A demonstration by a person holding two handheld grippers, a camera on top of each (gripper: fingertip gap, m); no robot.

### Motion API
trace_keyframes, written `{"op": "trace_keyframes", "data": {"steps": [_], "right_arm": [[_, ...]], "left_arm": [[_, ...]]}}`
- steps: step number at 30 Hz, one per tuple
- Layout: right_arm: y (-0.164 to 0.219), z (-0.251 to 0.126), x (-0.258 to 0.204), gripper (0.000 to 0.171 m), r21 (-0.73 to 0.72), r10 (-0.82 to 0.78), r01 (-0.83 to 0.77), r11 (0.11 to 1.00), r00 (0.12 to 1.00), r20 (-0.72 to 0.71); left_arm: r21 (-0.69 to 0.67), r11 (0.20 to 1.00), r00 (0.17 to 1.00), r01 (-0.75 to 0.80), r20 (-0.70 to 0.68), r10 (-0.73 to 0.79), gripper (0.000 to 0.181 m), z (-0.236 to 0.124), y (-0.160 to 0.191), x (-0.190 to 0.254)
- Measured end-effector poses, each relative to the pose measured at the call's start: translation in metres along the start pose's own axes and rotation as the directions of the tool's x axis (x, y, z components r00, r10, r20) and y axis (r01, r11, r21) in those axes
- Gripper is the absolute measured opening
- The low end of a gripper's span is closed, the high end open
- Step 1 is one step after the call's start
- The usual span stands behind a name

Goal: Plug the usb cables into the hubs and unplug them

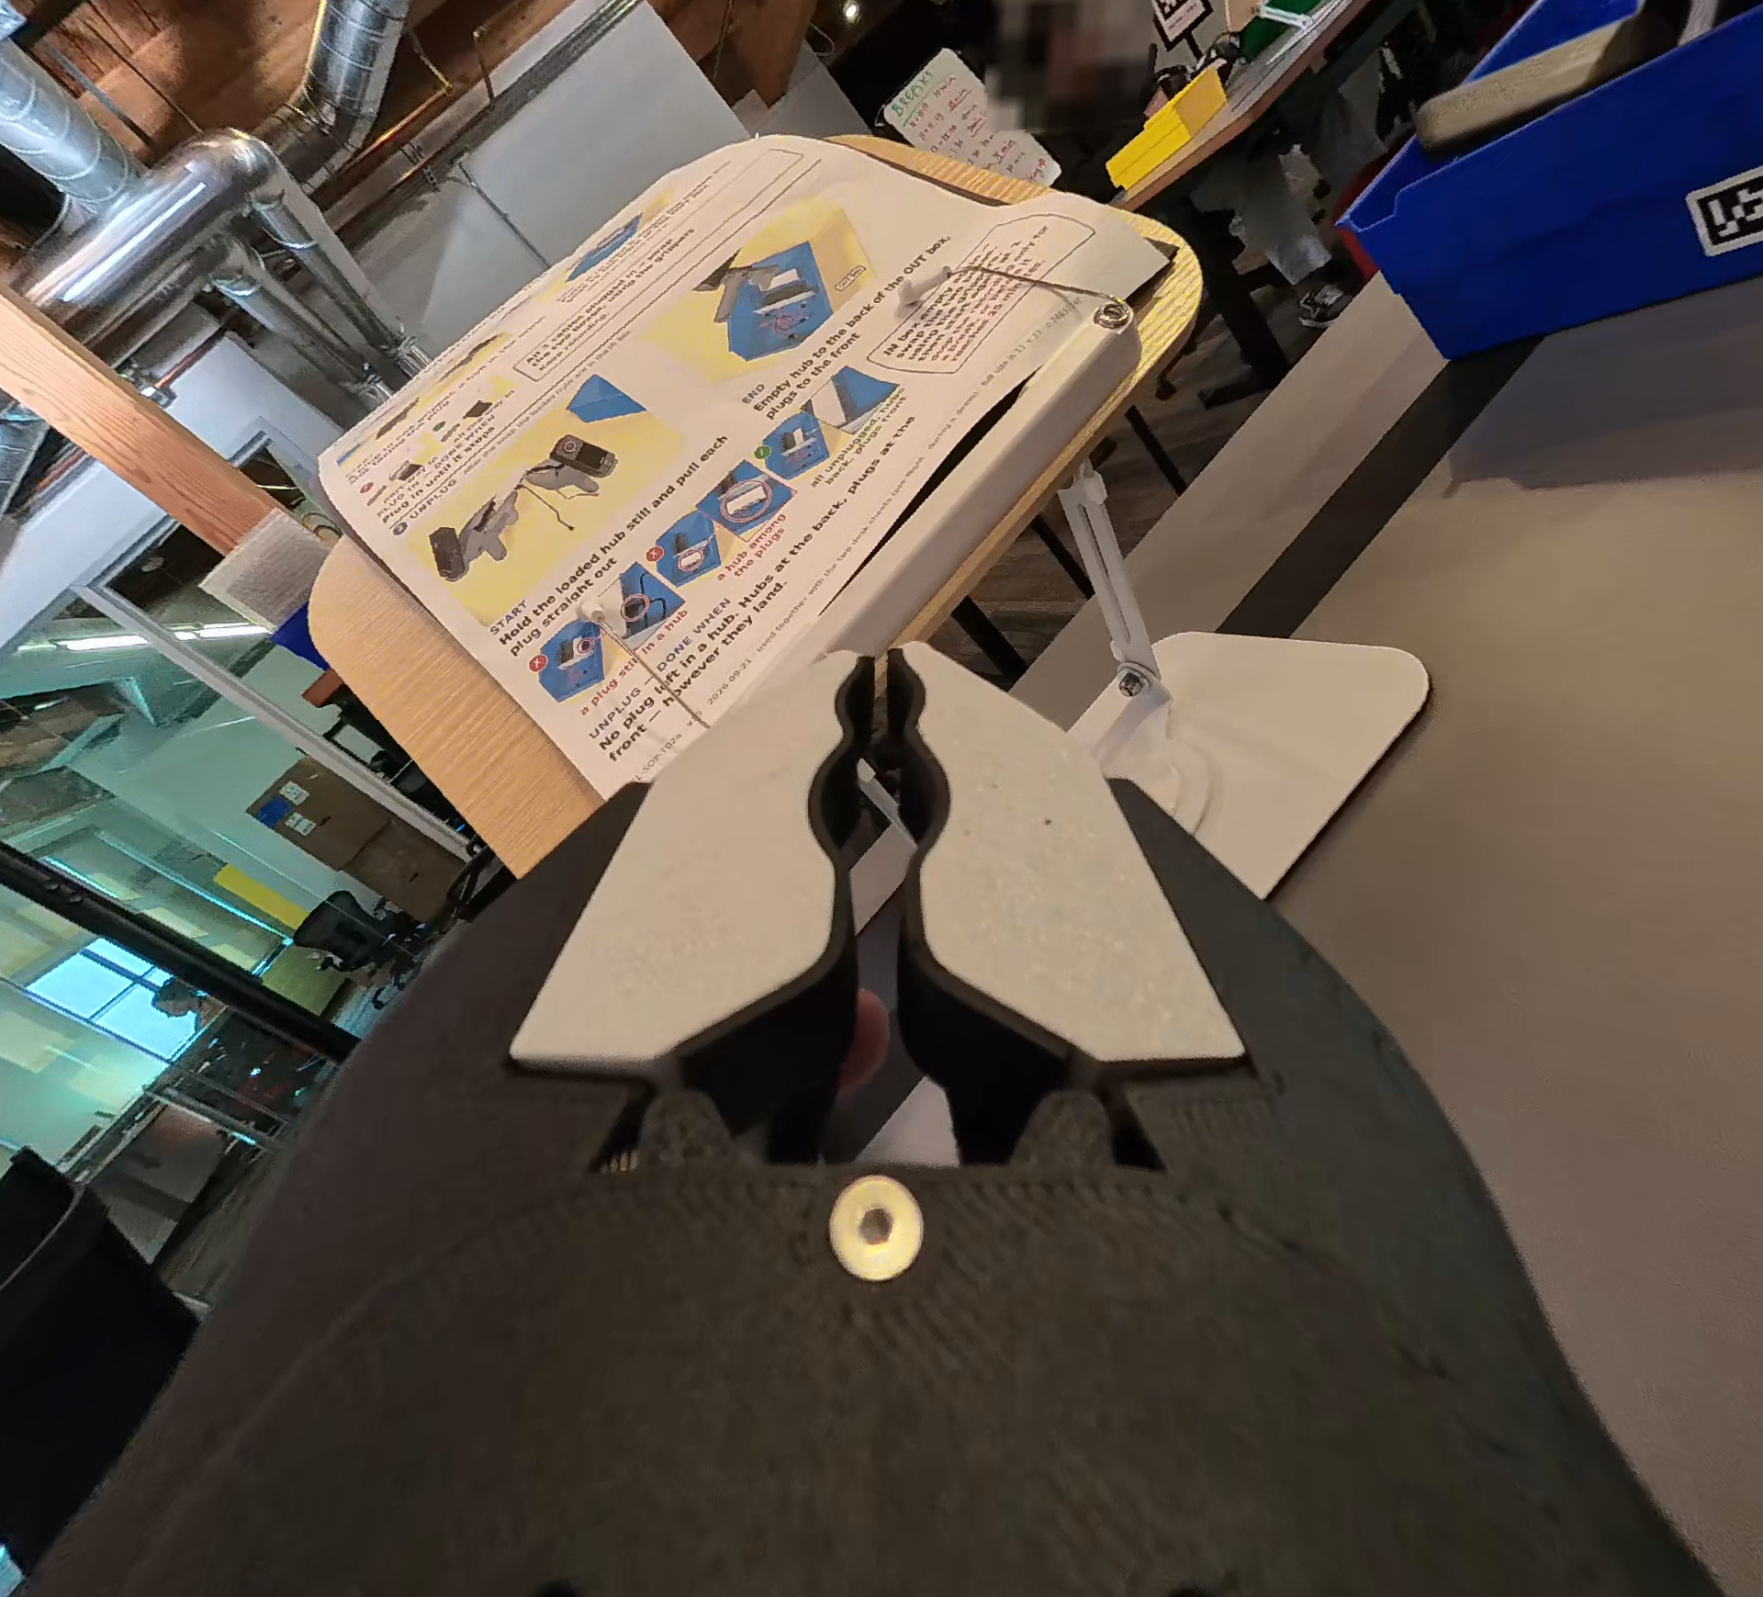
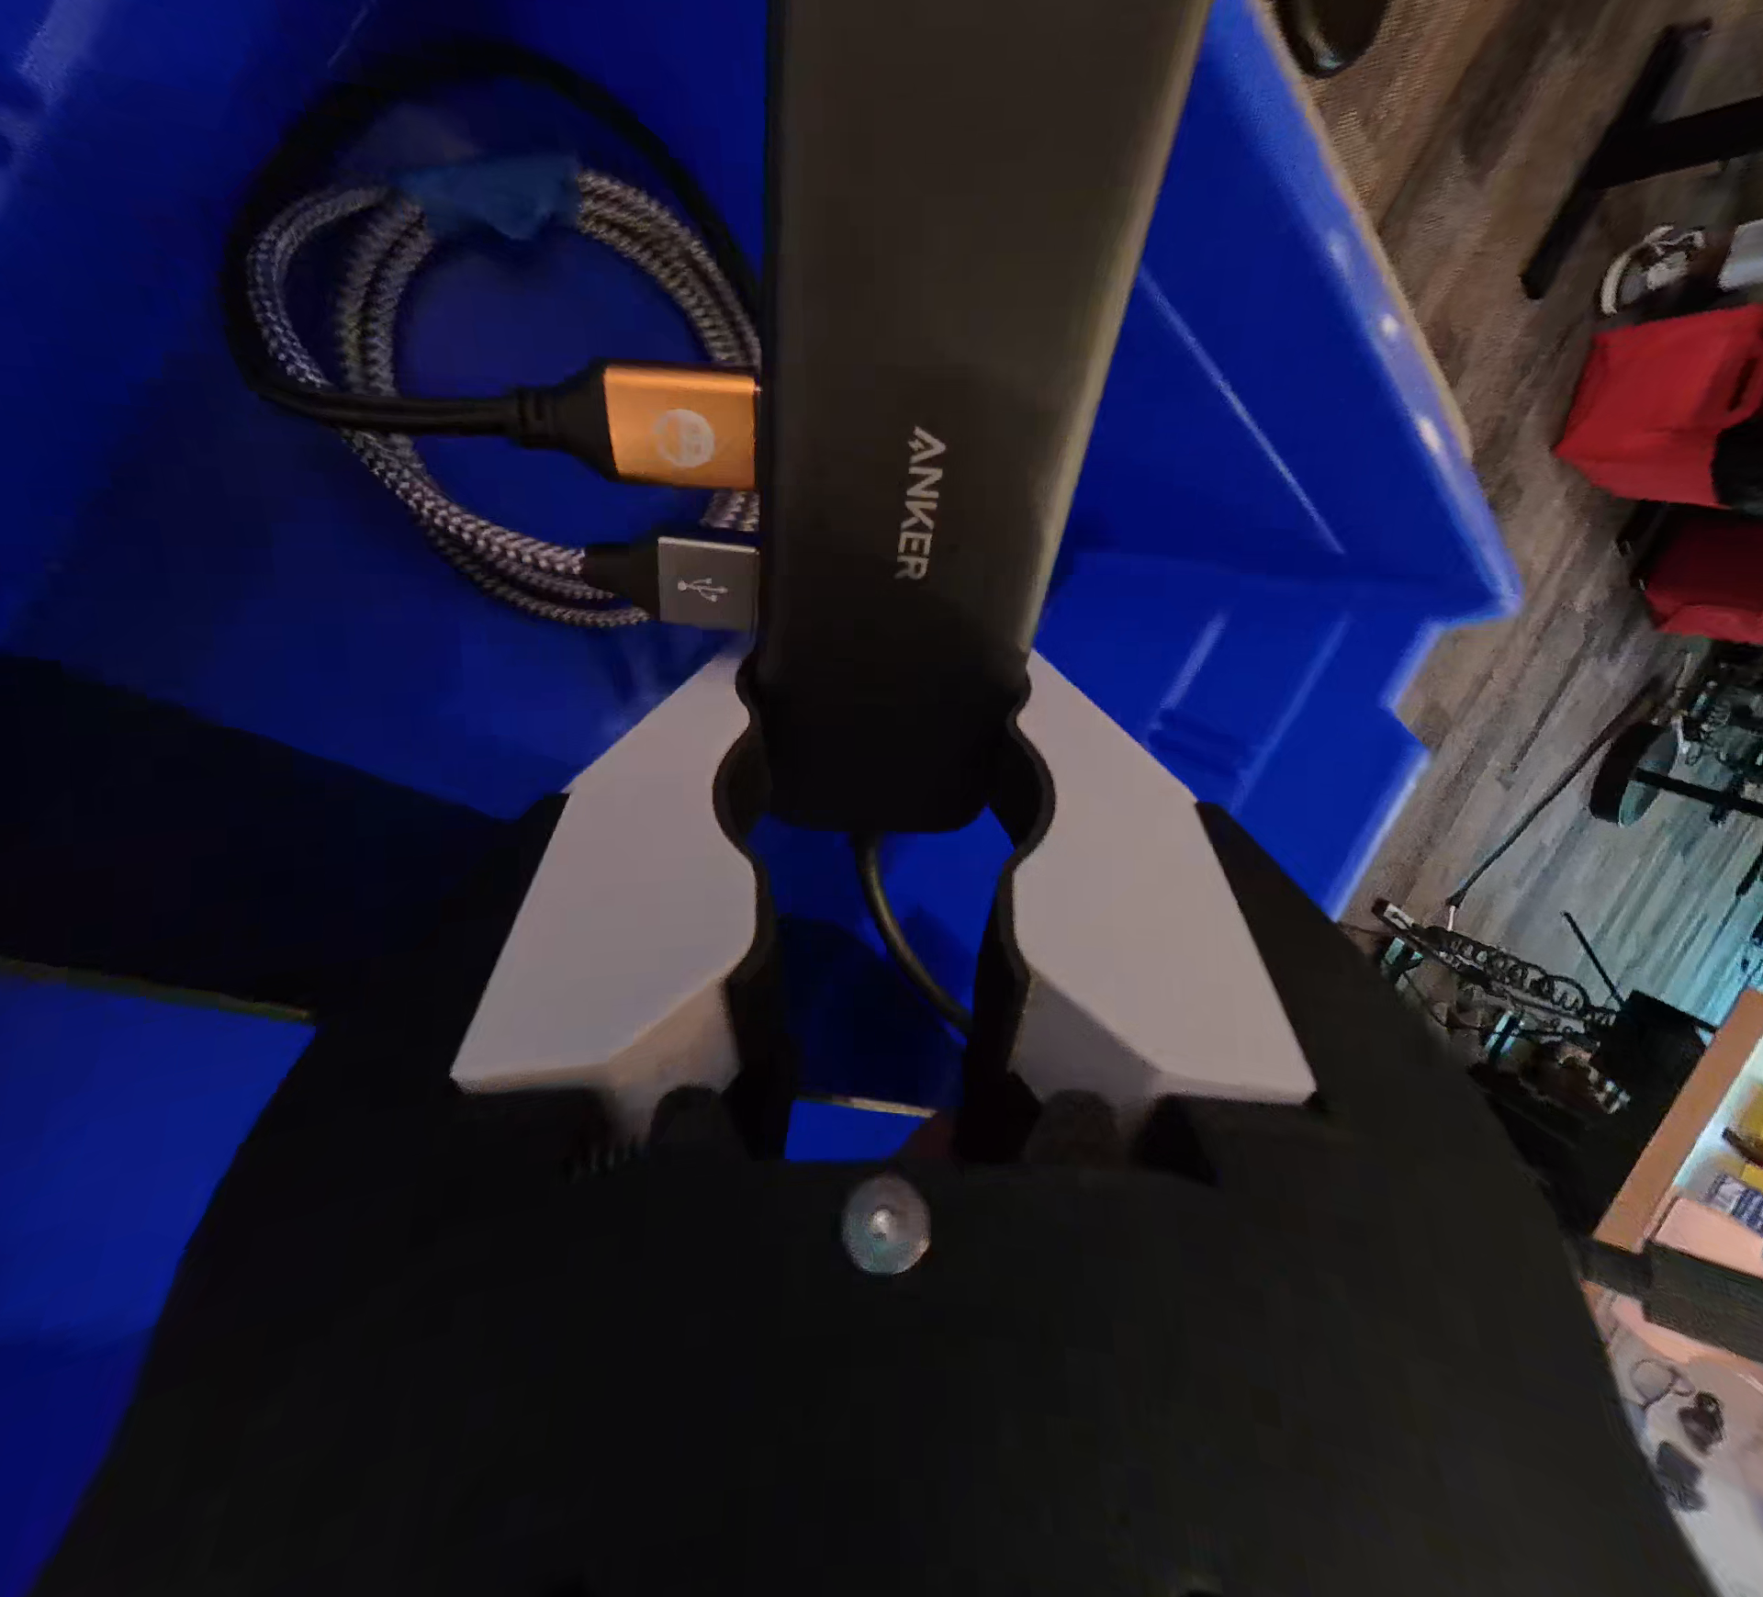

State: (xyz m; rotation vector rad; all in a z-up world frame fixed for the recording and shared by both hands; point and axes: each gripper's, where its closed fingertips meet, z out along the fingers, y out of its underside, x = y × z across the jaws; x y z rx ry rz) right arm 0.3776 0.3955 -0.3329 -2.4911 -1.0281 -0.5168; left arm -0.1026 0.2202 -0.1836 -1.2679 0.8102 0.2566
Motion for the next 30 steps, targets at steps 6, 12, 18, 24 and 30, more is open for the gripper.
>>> {"op": "trace_keyframes", "data": {"steps": [6,12,18,24,30], "right_arm": [[0.003,0.011,-0.033,0.043,-0.086,-0.007,0.031,0.996,0.965,0.263],[0.007,0.011,-0.040,0.056,-0.143,0.023,0.036,0.989,0.921,0.389],[0.004,-0.023,-0.023,0.083,-0.141,-0.002,0.063,0.988,0.918,0.397],[-0.025,-0.106,0.010,0.076,0.046,-0.009,-0.001,0.999,0.977,0.211],[-0.113,-0.281,-0.053,0.048,0.578,-0.049,-0.005,0.816,0.996,0.078]], "left_arm": [[-0.002,1.000,1.000,0.007,-0.003,-0.007,0.002,0.000,0.001,0.000],[-0.012,1.000,1.000,-0.001,-0.015,0.001,0.002,0.001,0.003,0.001],[-0.017,1.000,1.000,0.012,-0.016,-0.012,0.003,0.001,0.005,-0.002],[0.009,1.000,1.000,0.013,-0.015,-0.013,0.003,-0.001,-0.007,-0.002],[0.072,0.993,0.995,0.089,-0.053,-0.086,0.002,0.000,-0.031,0.013]]}}
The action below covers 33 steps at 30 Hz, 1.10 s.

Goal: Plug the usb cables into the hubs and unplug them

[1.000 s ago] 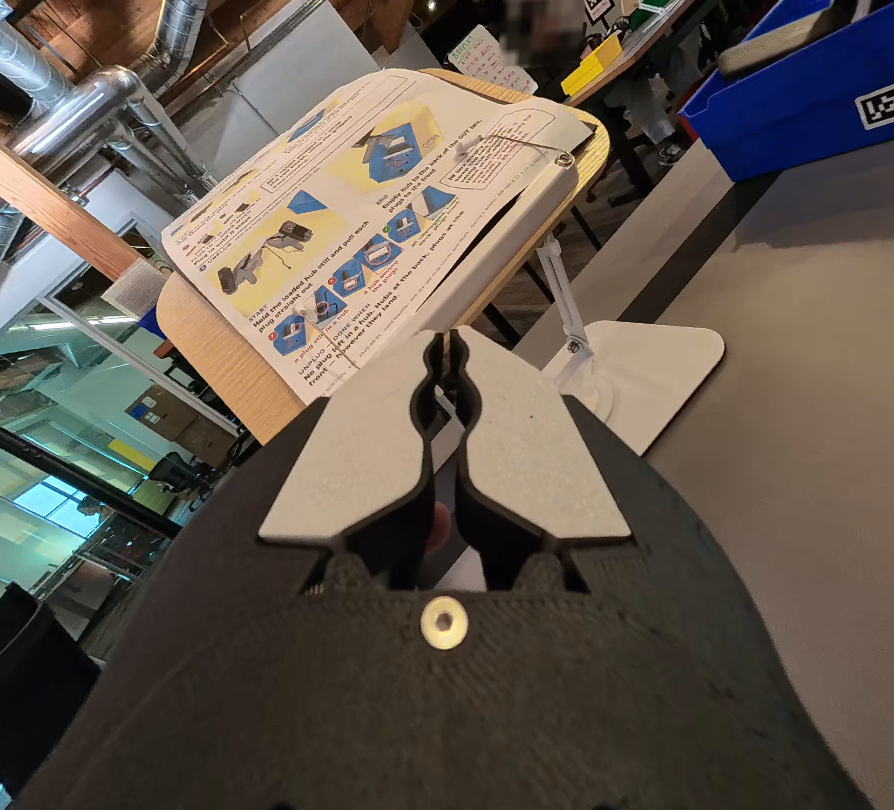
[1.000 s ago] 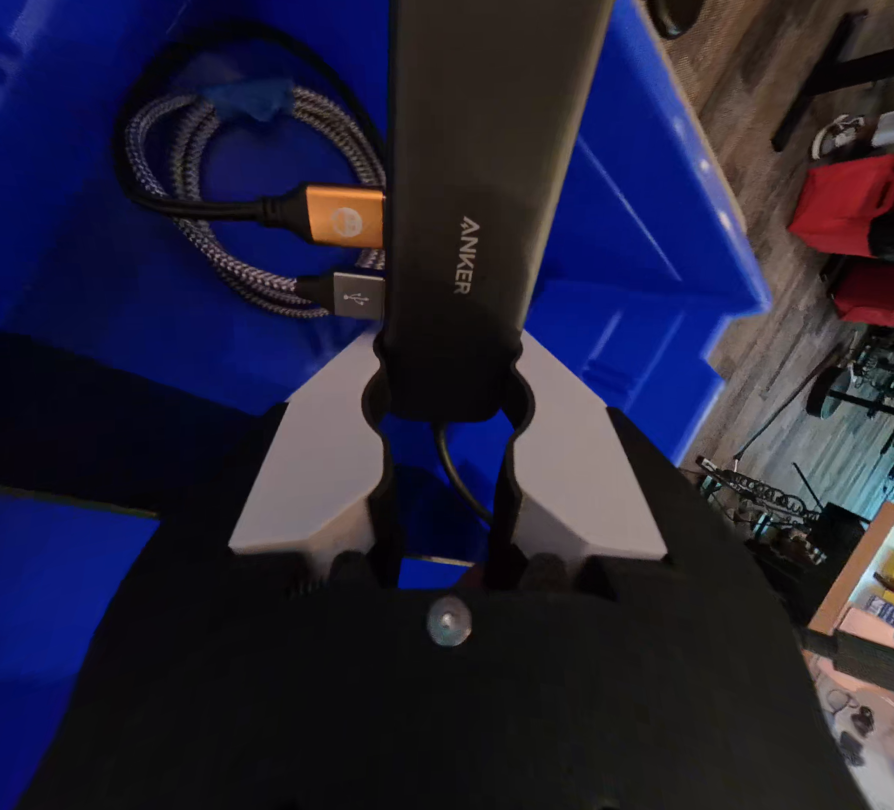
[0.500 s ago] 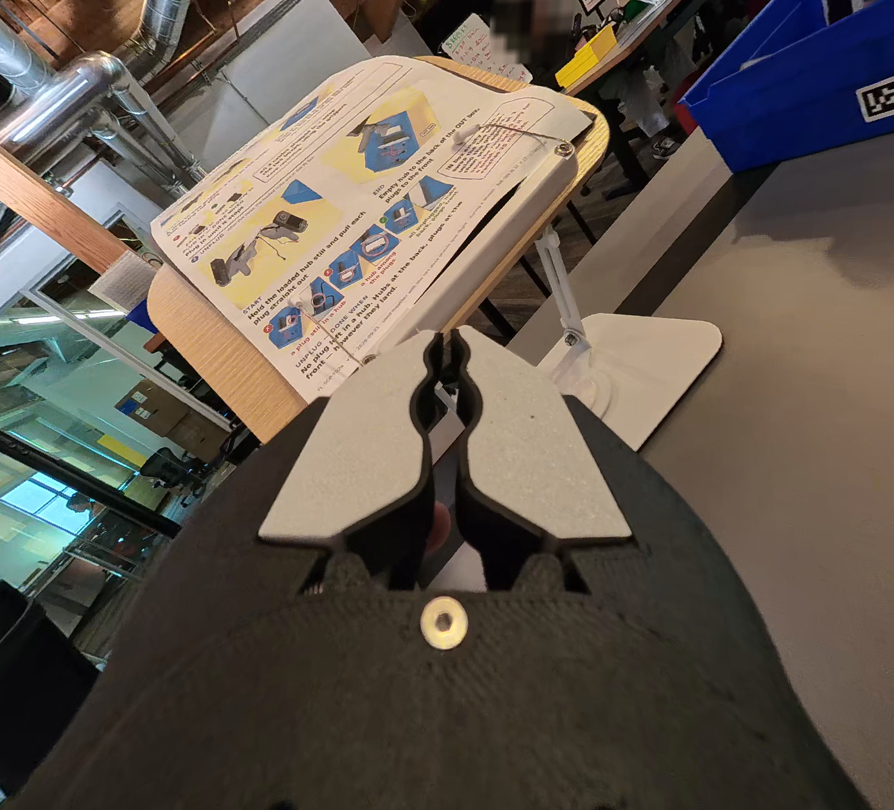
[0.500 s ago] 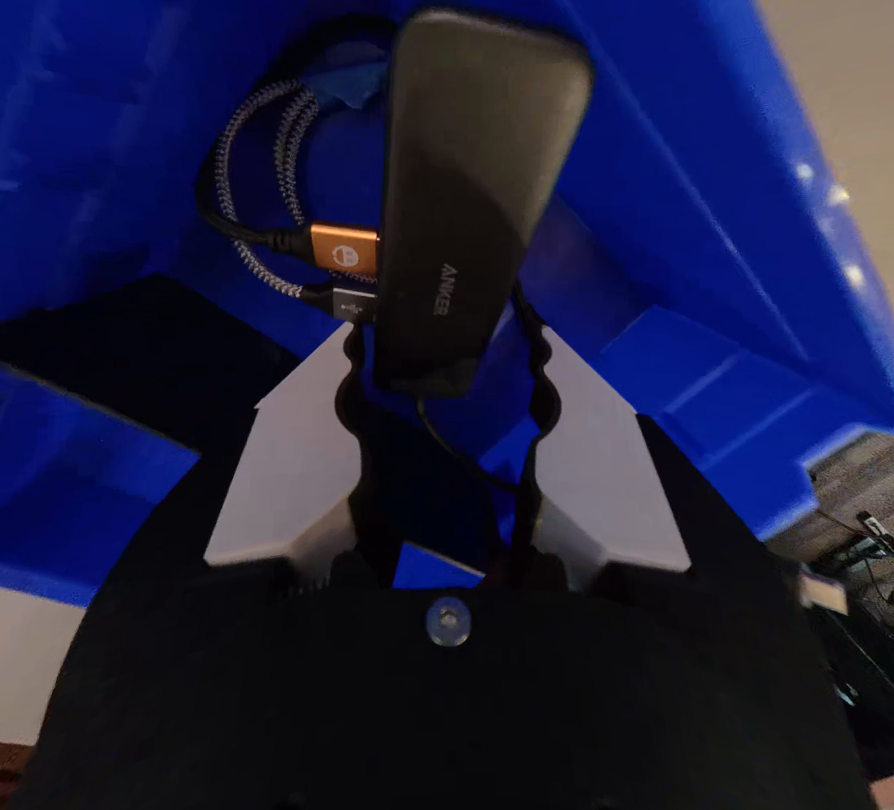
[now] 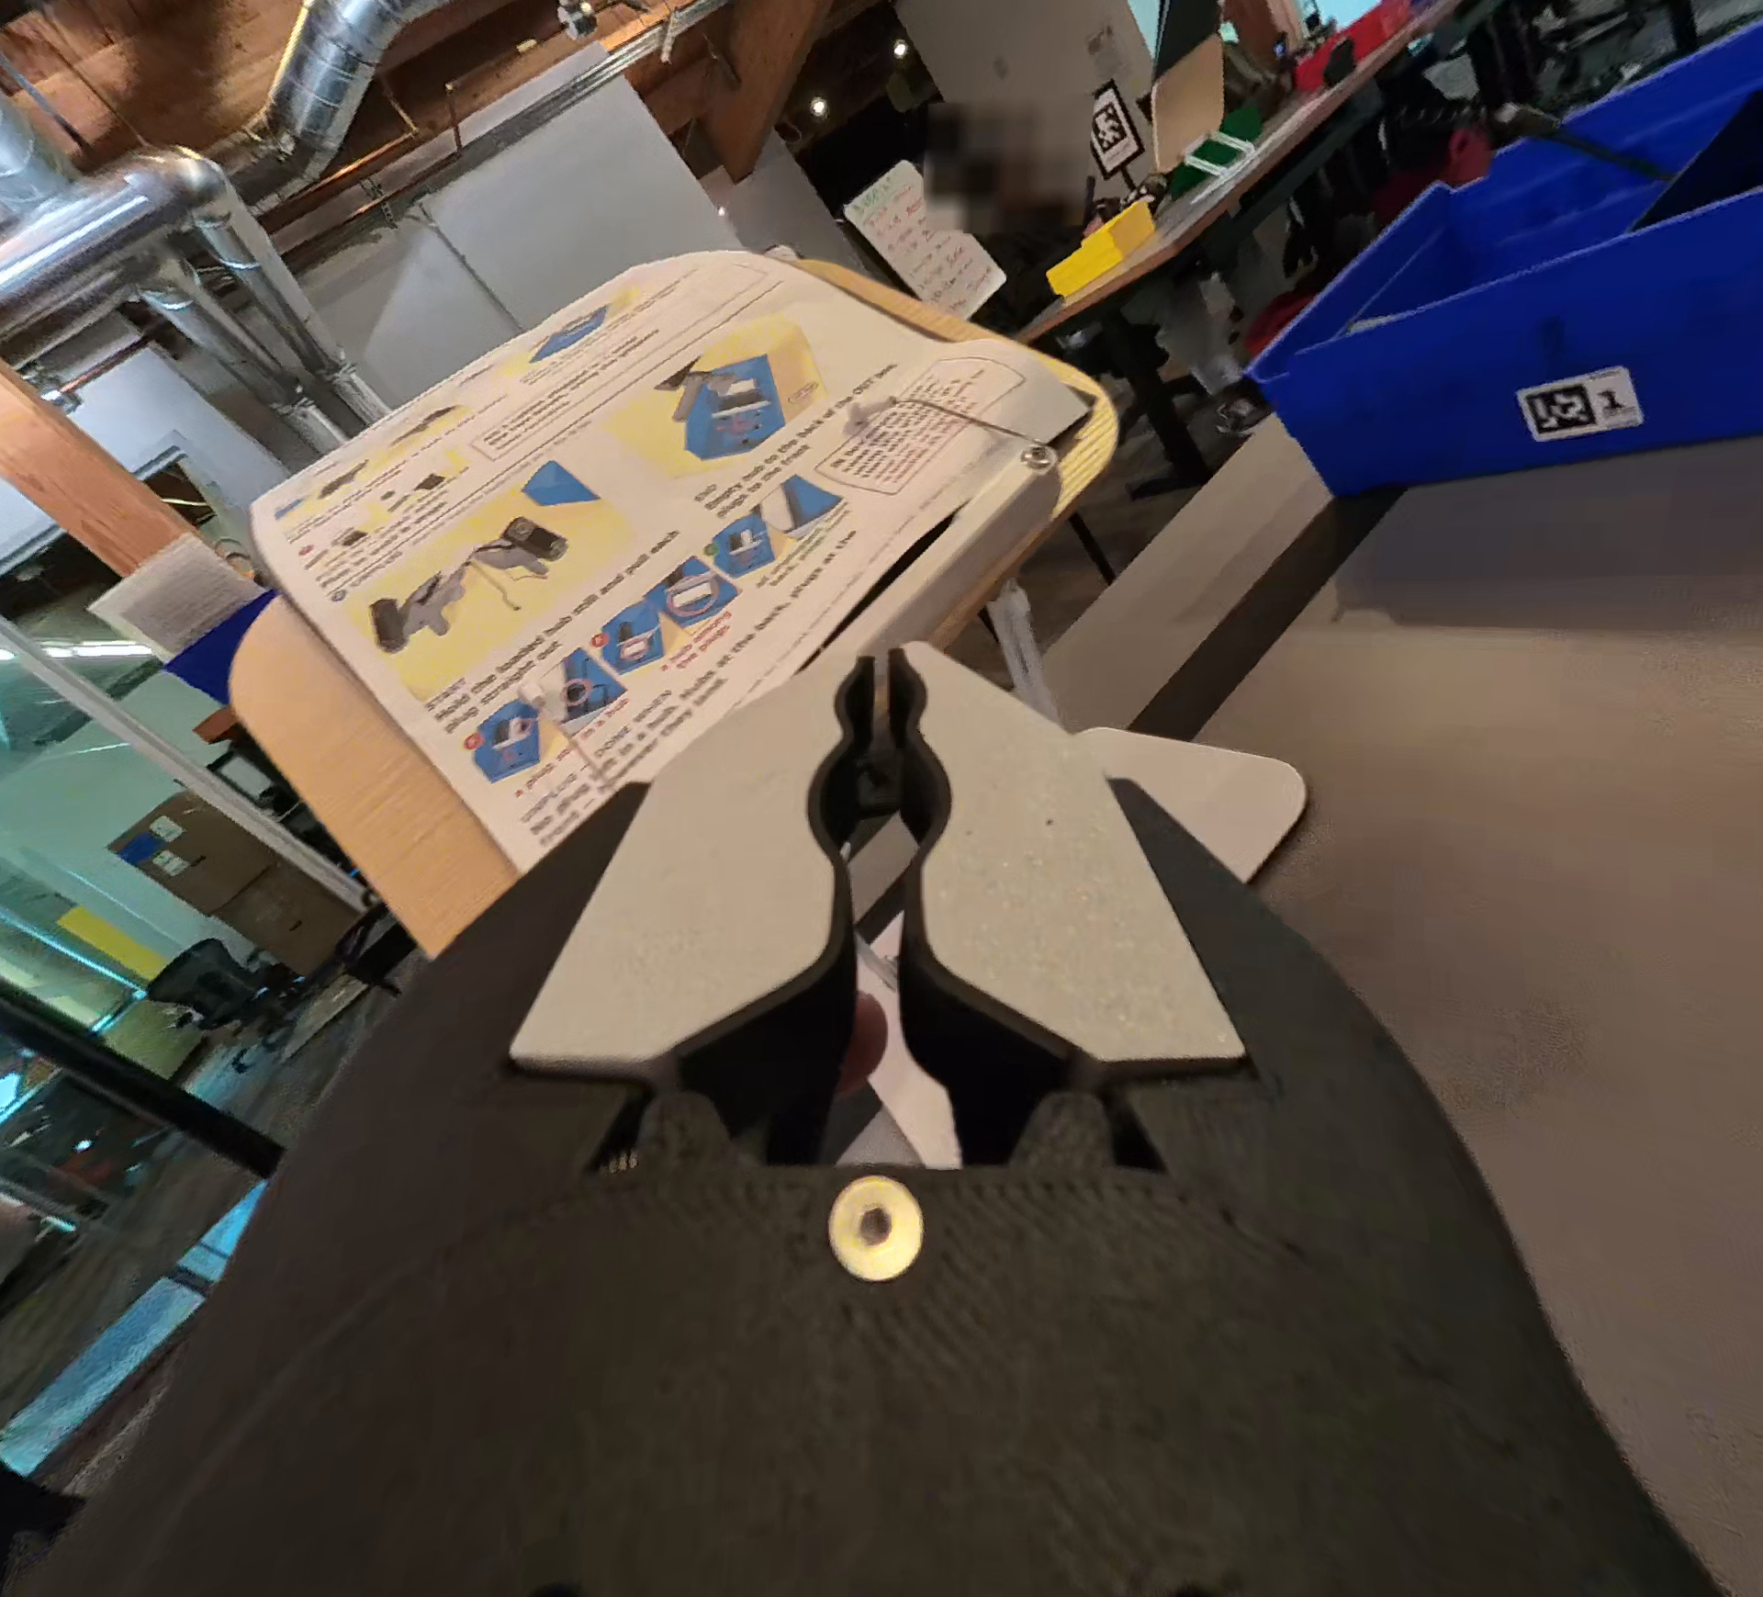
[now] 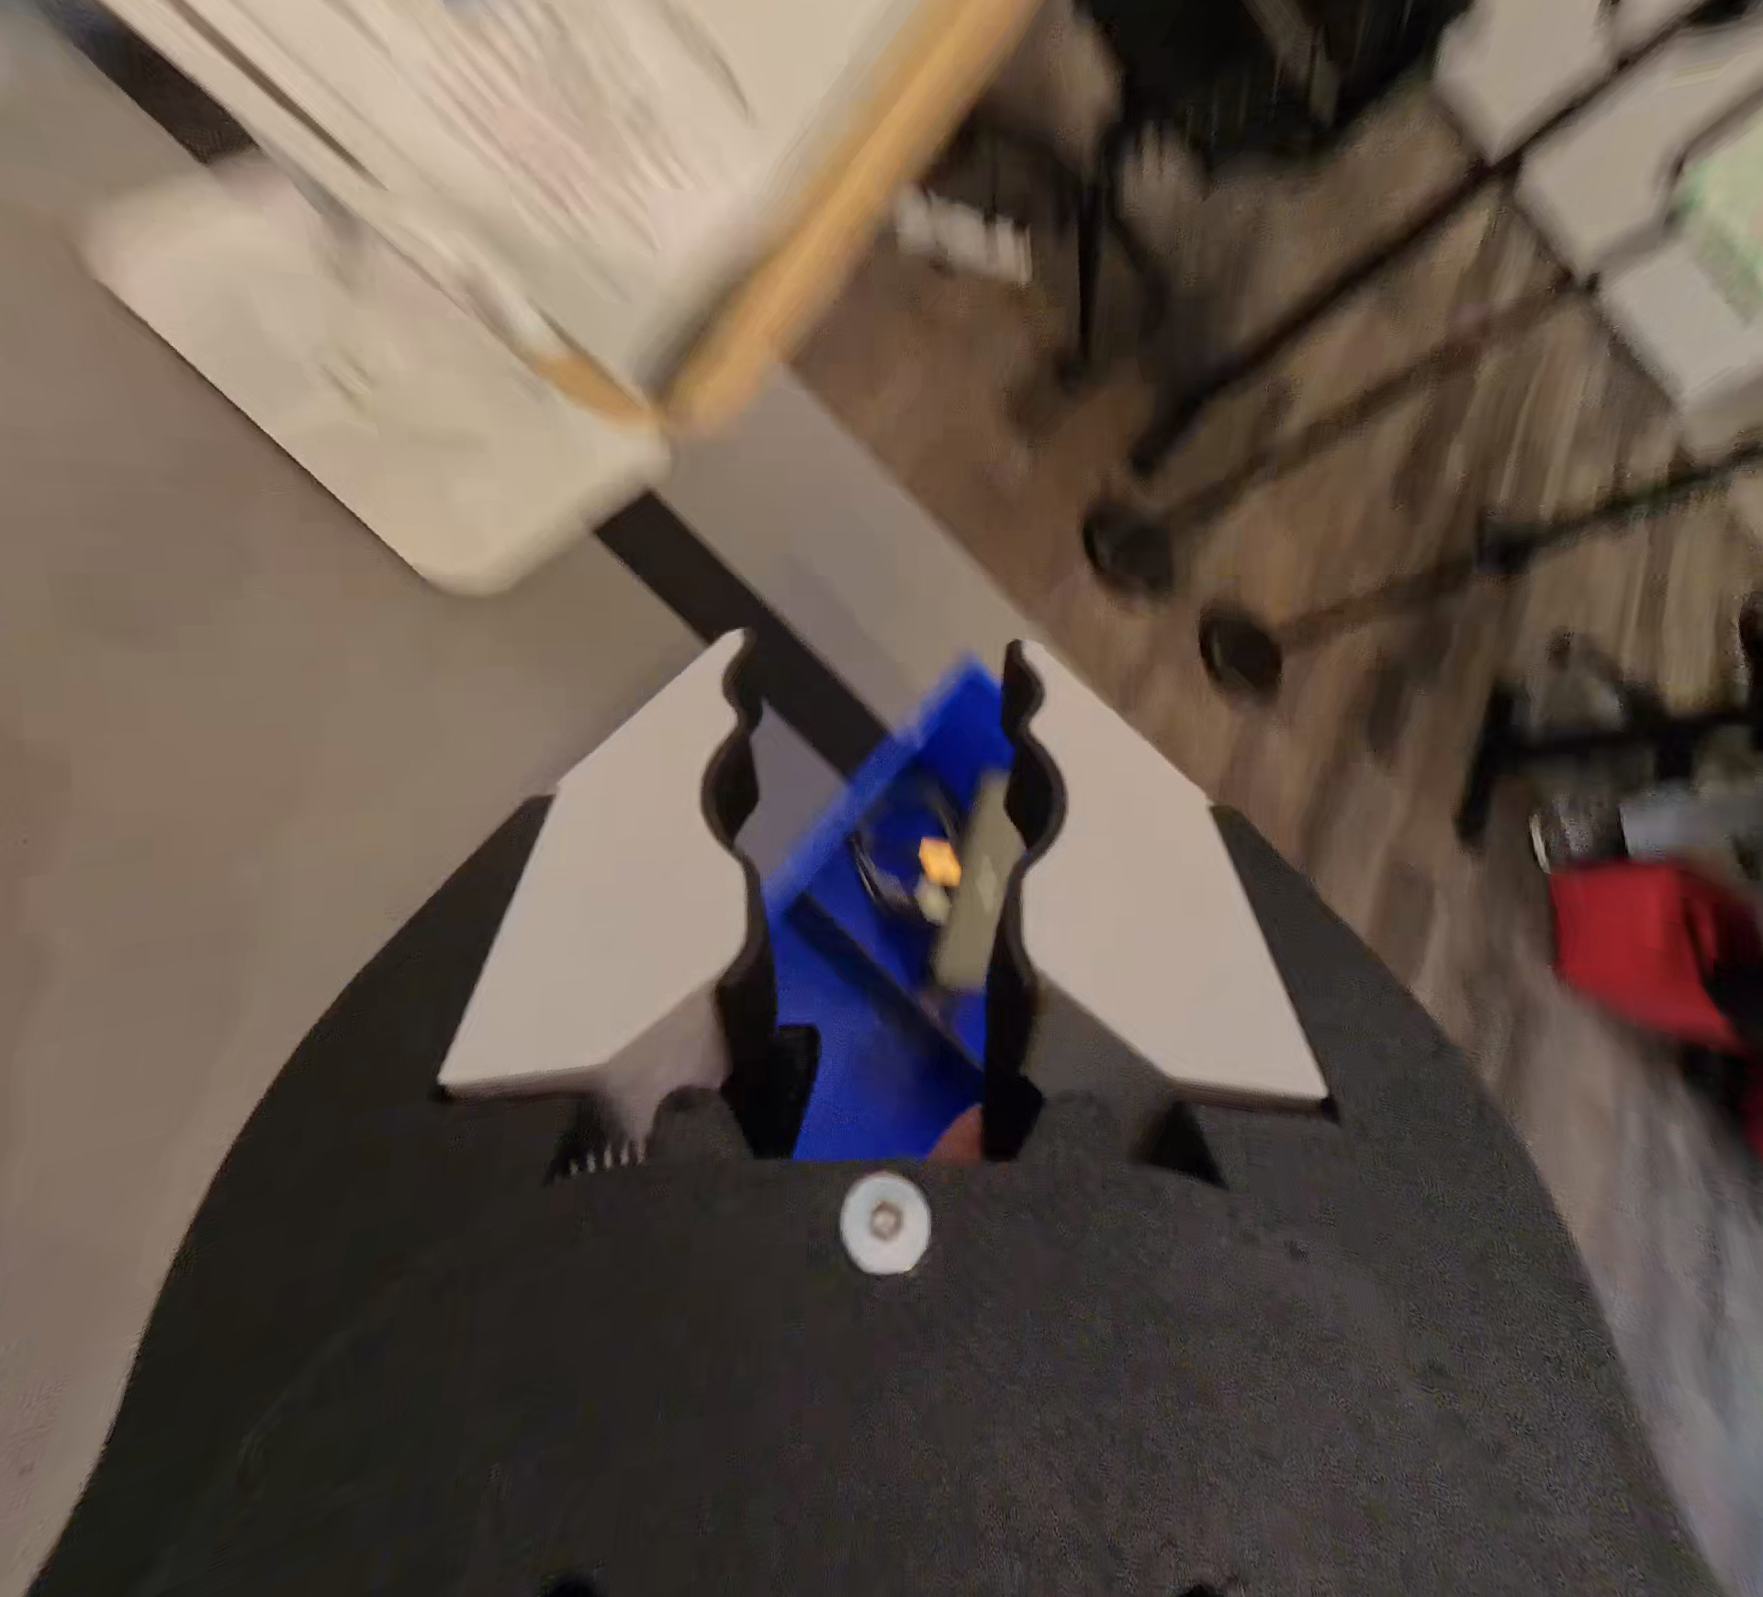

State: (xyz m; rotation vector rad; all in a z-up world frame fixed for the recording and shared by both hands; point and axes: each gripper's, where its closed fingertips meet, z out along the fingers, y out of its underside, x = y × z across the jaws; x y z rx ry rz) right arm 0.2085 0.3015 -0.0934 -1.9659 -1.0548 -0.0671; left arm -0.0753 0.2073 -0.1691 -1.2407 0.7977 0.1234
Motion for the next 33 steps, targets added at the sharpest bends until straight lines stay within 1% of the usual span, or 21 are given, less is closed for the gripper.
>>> {"op": "trace_keyframes", "data": {"steps": [1,2,4,6,8,10,14,16,18,21,24,25,27,30,31,33], "right_arm": [[-0.034,-0.016,-0.024,0.041,0.129,-0.008,0.005,0.992,1.000,0.023],[-0.063,-0.030,-0.048,0.038,0.240,-0.021,0.008,0.971,0.998,0.052],[-0.109,-0.052,-0.090,0.035,0.414,-0.044,0.000,0.910,0.994,0.095],[-0.139,-0.063,-0.126,0.034,0.524,-0.066,-0.016,0.852,0.988,0.138],[-0.154,-0.062,-0.149,0.033,0.580,-0.067,-0.038,0.814,0.985,0.159],[-0.157,-0.058,-0.161,0.031,0.620,-0.042,-0.078,0.781,0.984,0.175],[-0.151,-0.049,-0.174,0.024,0.687,0.016,-0.215,0.694,0.959,0.284],[-0.146,-0.038,-0.178,0.024,0.679,0.006,-0.223,0.699,0.952,0.306],[-0.142,-0.030,-0.175,0.024,0.669,0.010,-0.203,0.715,0.960,0.280],[-0.141,-0.025,-0.174,0.027,0.667,0.012,-0.199,0.718,0.962,0.274],[-0.138,-0.021,-0.171,0.026,0.657,0.013,-0.185,0.730,0.966,0.258],[-0.137,-0.022,-0.169,0.026,0.657,0.014,-0.179,0.732,0.969,0.249],[-0.134,-0.024,-0.164,0.027,0.662,0.019,-0.168,0.731,0.974,0.226],[-0.130,-0.028,-0.156,0.026,0.669,0.030,-0.168,0.724,0.977,0.212],[-0.129,-0.030,-0.153,0.026,0.672,0.037,-0.175,0.719,0.976,0.216],[-0.126,-0.031,-0.149,0.026,0.676,0.048,-0.195,0.710,0.972,0.230]], "left_arm": [[-0.008,0.999,0.999,-0.033,-0.008,0.033,0.003,0.002,-0.001,0.007],[-0.008,0.997,0.997,-0.075,-0.013,0.074,0.003,0.002,-0.004,0.012],[0.001,0.994,0.993,-0.110,-0.032,0.110,0.003,0.002,-0.009,0.018],[0.011,0.996,0.996,-0.088,-0.031,0.088,0.003,0.000,-0.013,0.015],[0.017,0.998,0.997,-0.067,-0.027,0.067,0.003,-0.001,-0.014,0.011],[0.016,0.998,0.998,-0.068,-0.018,0.068,0.003,-0.003,-0.014,0.006],[0.017,0.999,0.999,-0.042,-0.028,0.043,0.003,-0.001,-0.011,0.008],[0.011,0.999,0.998,-0.045,-0.034,0.046,0.003,0.000,-0.008,0.011],[0.006,0.999,0.998,-0.037,-0.040,0.037,0.003,0.001,-0.006,0.013],[0.000,0.999,0.998,-0.050,-0.041,0.050,0.003,0.001,-0.005,0.013],[-0.010,0.998,0.997,-0.061,-0.040,0.061,0.004,-0.002,-0.011,0.004],[-0.019,0.998,0.998,-0.055,-0.045,0.054,0.005,-0.005,-0.014,-0.002],[-0.045,0.997,0.998,-0.067,-0.007,0.067,0.007,-0.012,-0.020,-0.024],[-0.136,0.976,0.986,-0.168,-0.022,0.166,0.013,-0.021,-0.017,-0.059],[-0.181,0.958,0.975,-0.223,-0.048,0.217,0.013,-0.024,-0.011,-0.073],[-0.298,0.900,0.947,-0.317,-0.152,0.283,0.020,-0.028,0.010,-0.100]]}}
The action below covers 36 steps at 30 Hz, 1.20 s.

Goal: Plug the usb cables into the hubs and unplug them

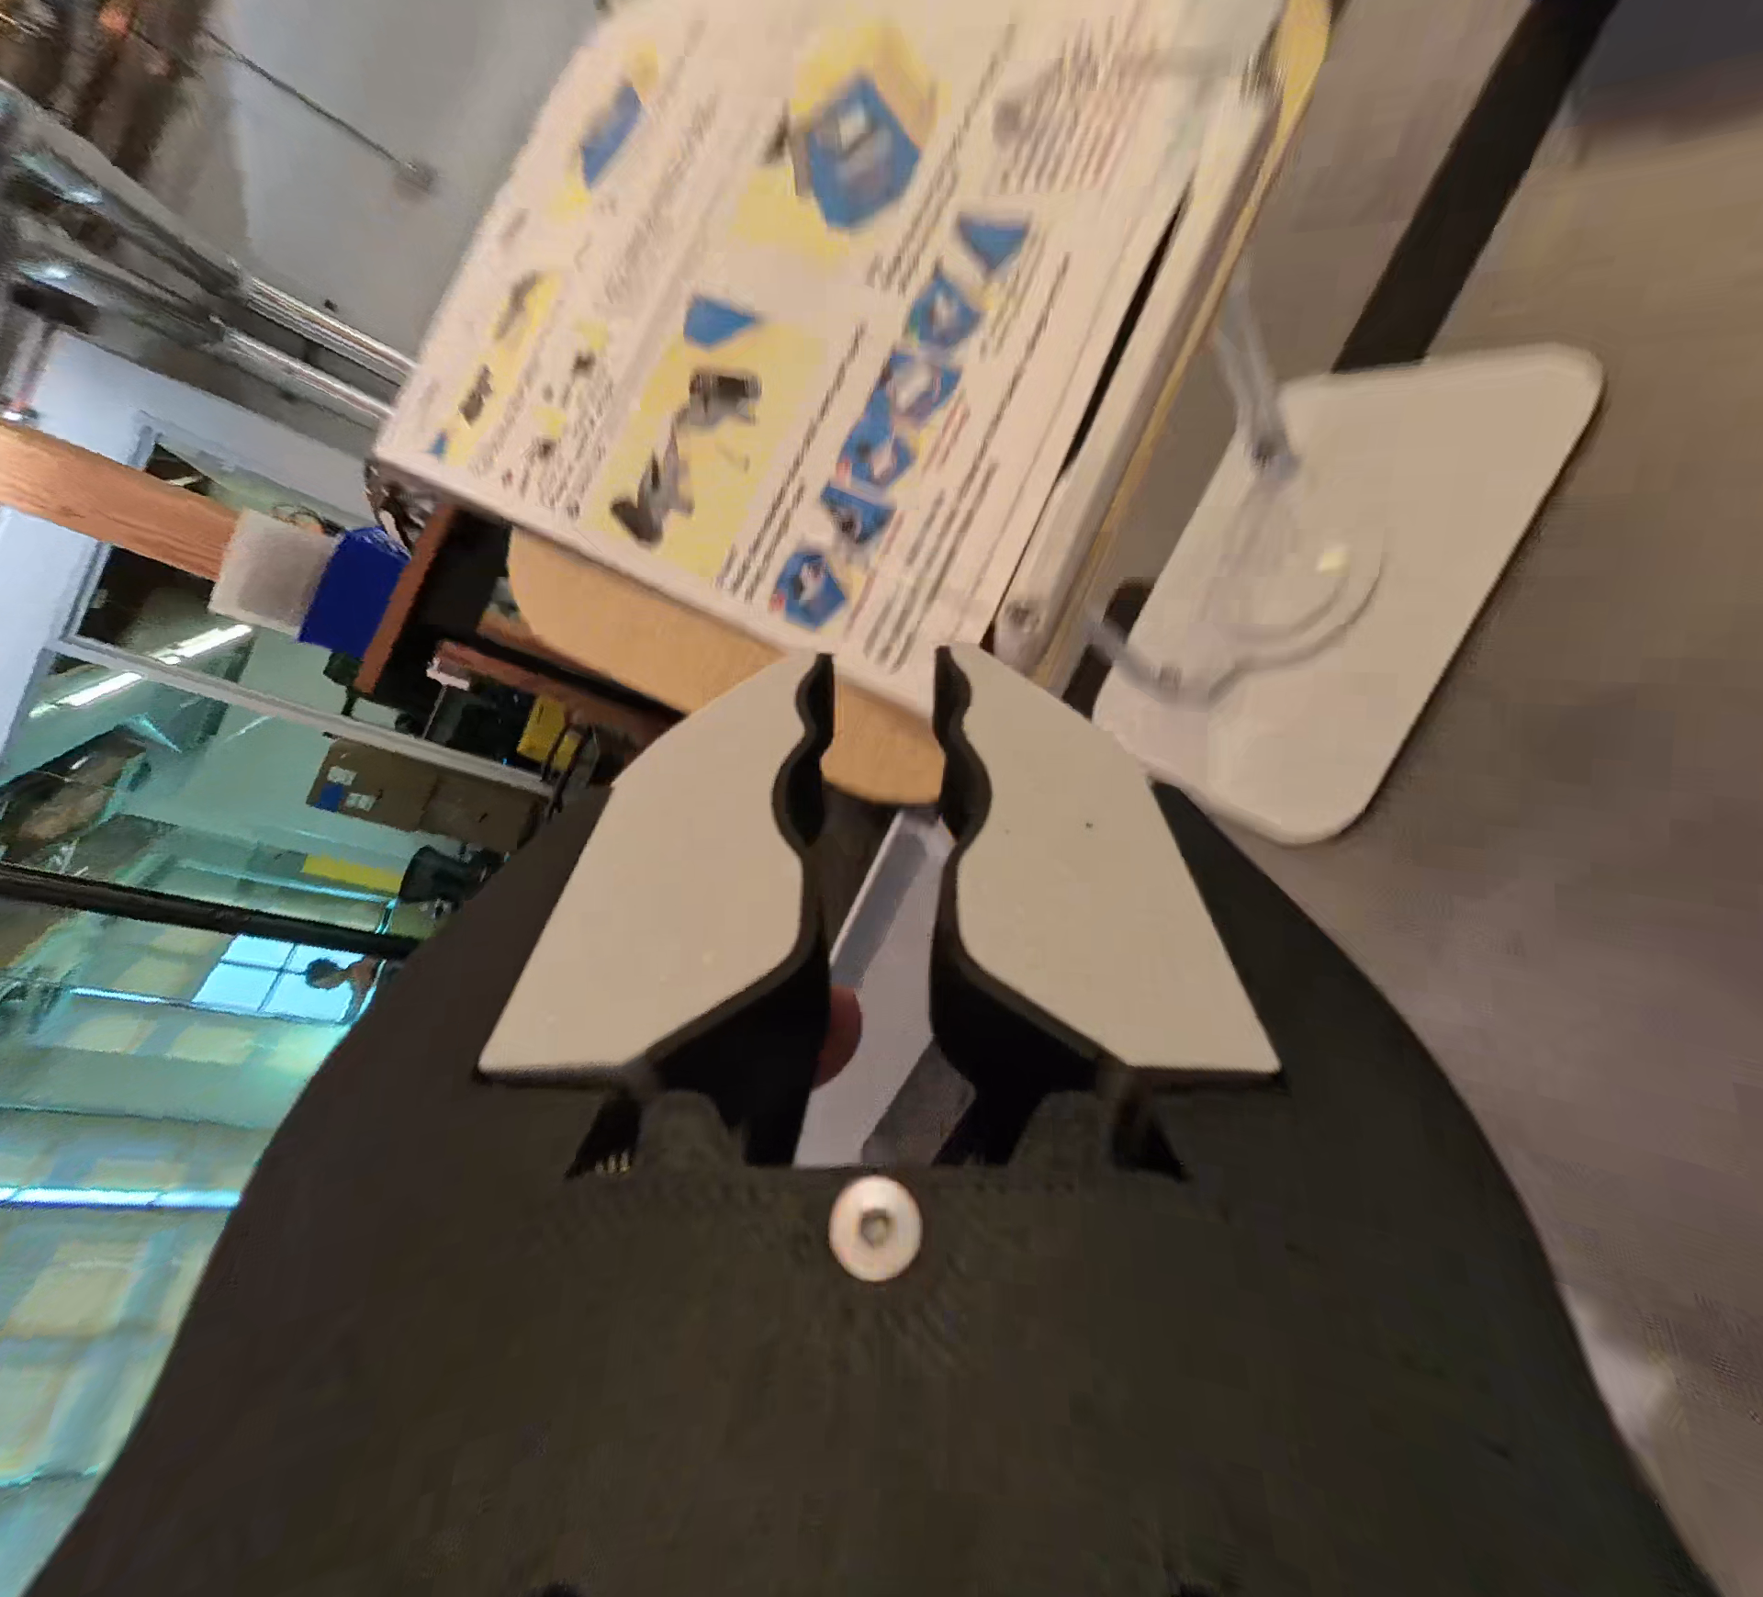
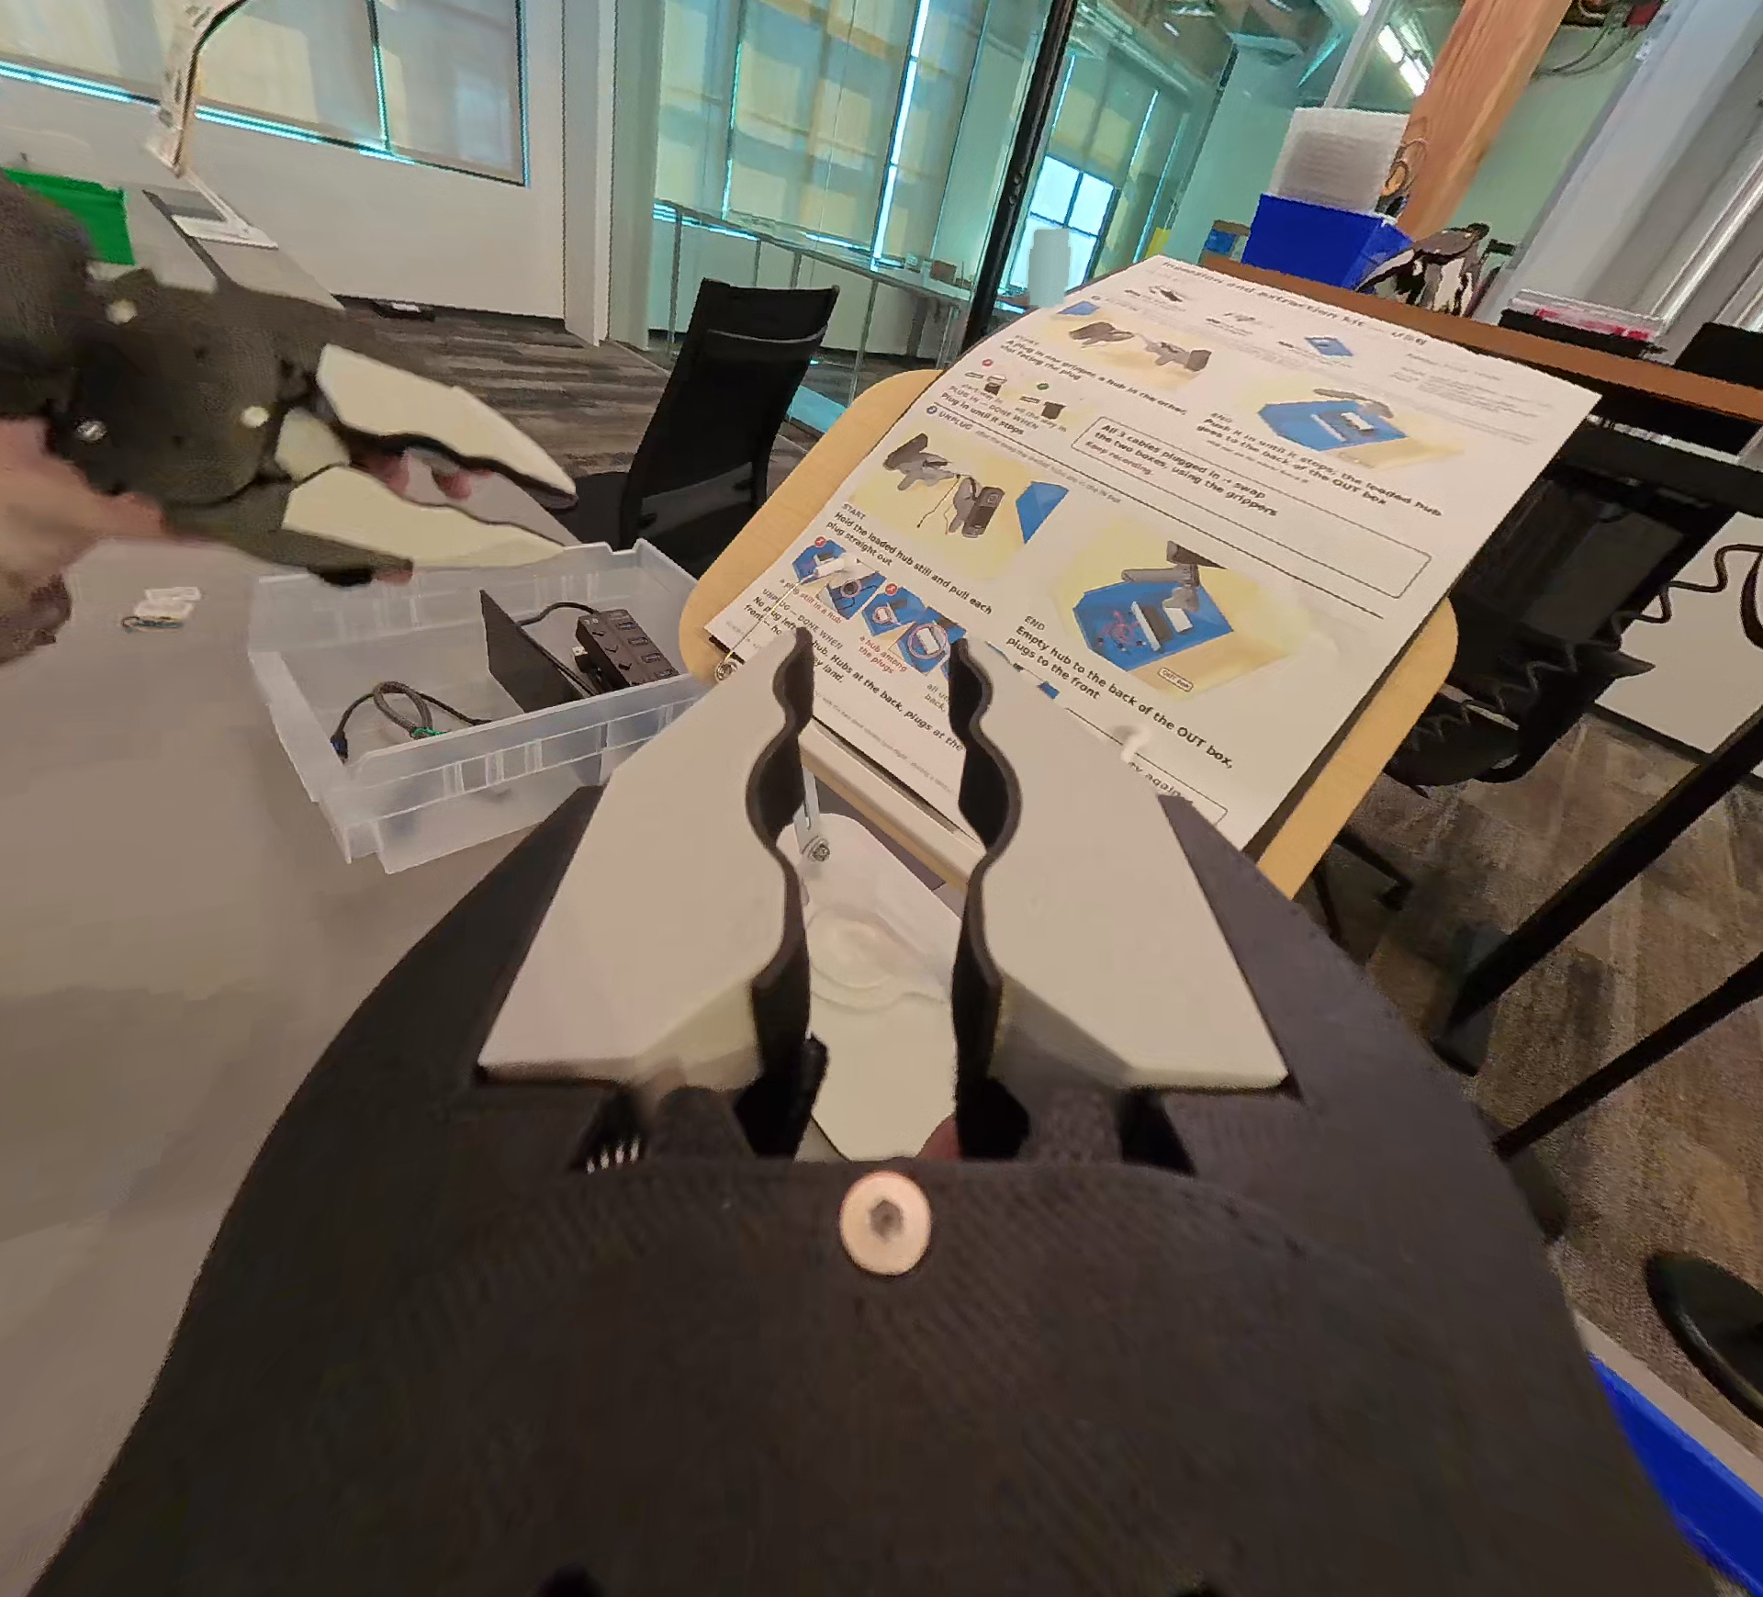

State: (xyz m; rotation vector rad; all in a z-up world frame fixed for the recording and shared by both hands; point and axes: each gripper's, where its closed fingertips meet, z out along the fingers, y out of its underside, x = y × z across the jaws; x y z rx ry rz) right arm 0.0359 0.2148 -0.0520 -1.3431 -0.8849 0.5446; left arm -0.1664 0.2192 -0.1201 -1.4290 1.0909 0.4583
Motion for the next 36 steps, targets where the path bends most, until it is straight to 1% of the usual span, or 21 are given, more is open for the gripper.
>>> {"op": "trace_keyframes", "data": {"steps": [2,3,5,7,9,12,15,19,22,23,27,31,32,36], "right_arm": [[0.004,-0.001,0.004,0.027,-0.002,0.011,-0.011,1.000,1.000,-0.001],[0.006,-0.001,0.007,0.027,-0.005,0.016,-0.016,1.000,1.000,-0.005],[0.011,0.001,0.009,0.027,-0.010,0.029,-0.029,1.000,1.000,-0.003],[0.015,0.003,0.010,0.027,-0.018,0.035,-0.035,0.999,0.999,0.001],[0.020,0.007,0.009,0.027,-0.032,0.032,-0.032,0.999,0.999,0.008],[0.026,0.011,0.009,0.027,-0.049,0.028,-0.027,0.998,1.000,0.014],[0.031,0.014,0.009,0.027,-0.059,0.037,-0.036,0.998,0.999,0.021],[0.039,0.021,0.008,0.027,-0.073,0.053,-0.050,0.996,0.998,0.035],[0.045,0.025,0.006,0.027,-0.088,0.058,-0.054,0.995,0.997,0.045],[0.046,0.027,0.005,0.027,-0.090,0.060,-0.055,0.994,0.997,0.050],[0.050,0.032,0.001,0.027,-0.099,0.061,-0.055,0.994,0.996,0.065],[0.051,0.035,-0.003,0.027,-0.105,0.057,-0.049,0.993,0.995,0.077],[0.051,0.036,-0.004,0.027,-0.105,0.056,-0.047,0.993,0.995,0.080],[0.050,0.036,-0.006,0.027,-0.100,0.054,-0.045,0.994,0.994,0.090]], "left_arm": [[-0.140,0.984,0.991,-0.107,-0.098,0.094,0.023,0.005,0.042,-0.016],[-0.203,0.969,0.983,-0.143,-0.146,0.114,0.028,0.010,0.067,-0.023],[-0.302,0.931,0.957,-0.203,-0.263,0.124,0.032,0.019,0.113,-0.028],[-0.391,0.888,0.922,-0.243,-0.378,0.086,0.040,0.029,0.158,-0.025],[-0.446,0.849,0.871,-0.285,-0.490,0.035,0.044,0.037,0.197,-0.012],[-0.479,0.806,0.820,-0.347,-0.572,0.013,0.046,0.057,0.238,0.002],[-0.492,0.786,0.777,-0.373,-0.630,-0.025,0.047,0.074,0.259,0.017],[-0.524,0.736,0.707,-0.429,-0.702,-0.087,0.058,0.087,0.288,0.032],[-0.544,0.696,0.664,-0.468,-0.736,-0.129,0.061,0.088,0.303,0.040],[-0.549,0.679,0.662,-0.486,-0.739,-0.123,0.063,0.089,0.309,0.039],[-0.553,0.655,0.617,-0.515,-0.769,-0.164,0.064,0.088,0.317,0.052],[-0.554,0.628,0.607,-0.547,-0.779,-0.159,0.068,0.090,0.323,0.058],[-0.552,0.617,0.607,-0.560,-0.781,-0.147,0.065,0.091,0.326,0.058],[-0.552,0.625,0.613,-0.552,-0.777,-0.145,0.058,0.094,0.326,0.057]]}}
